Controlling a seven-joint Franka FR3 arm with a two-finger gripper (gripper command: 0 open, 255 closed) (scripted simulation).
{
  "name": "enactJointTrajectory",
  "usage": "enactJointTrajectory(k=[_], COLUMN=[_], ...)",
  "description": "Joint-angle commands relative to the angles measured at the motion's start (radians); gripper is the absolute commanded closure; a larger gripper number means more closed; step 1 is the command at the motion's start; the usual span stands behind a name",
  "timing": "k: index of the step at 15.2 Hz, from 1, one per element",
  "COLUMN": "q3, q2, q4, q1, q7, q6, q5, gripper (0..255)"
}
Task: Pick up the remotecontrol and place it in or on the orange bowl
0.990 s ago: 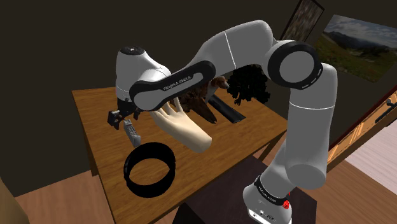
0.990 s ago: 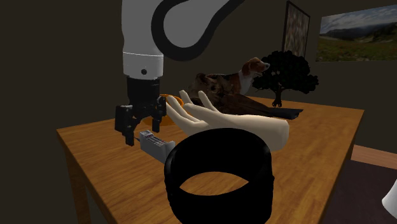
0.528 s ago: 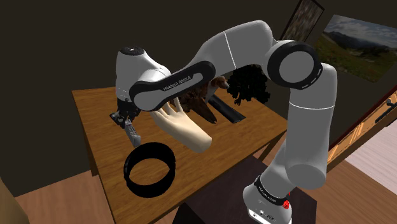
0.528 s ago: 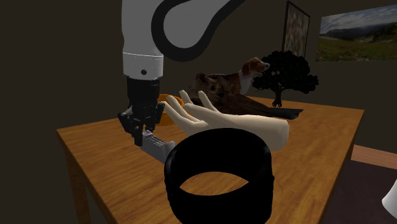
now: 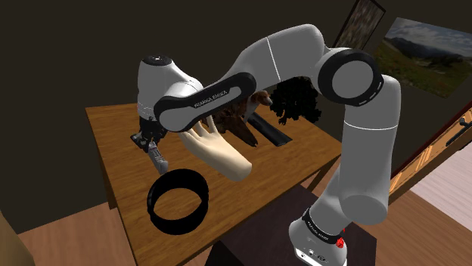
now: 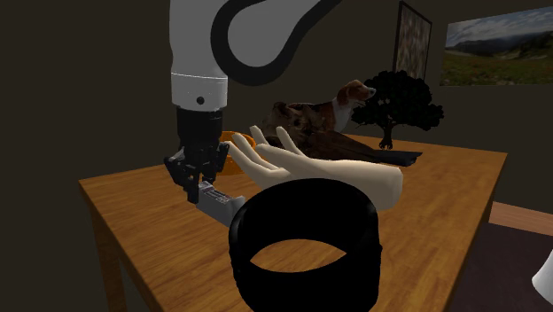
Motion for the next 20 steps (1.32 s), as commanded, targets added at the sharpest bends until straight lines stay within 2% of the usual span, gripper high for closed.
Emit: enactJointTrajectory(k=[1,20], q3=[0.002,0.032], q2=[-0.007,-0.122], q4=[0.003,0.102], q1=[-0.001,-0.017], q7=[-0.004,-0.061], q6=[-0.01,-0.216], q5=[0.004,0.07], gripper=[255,255])
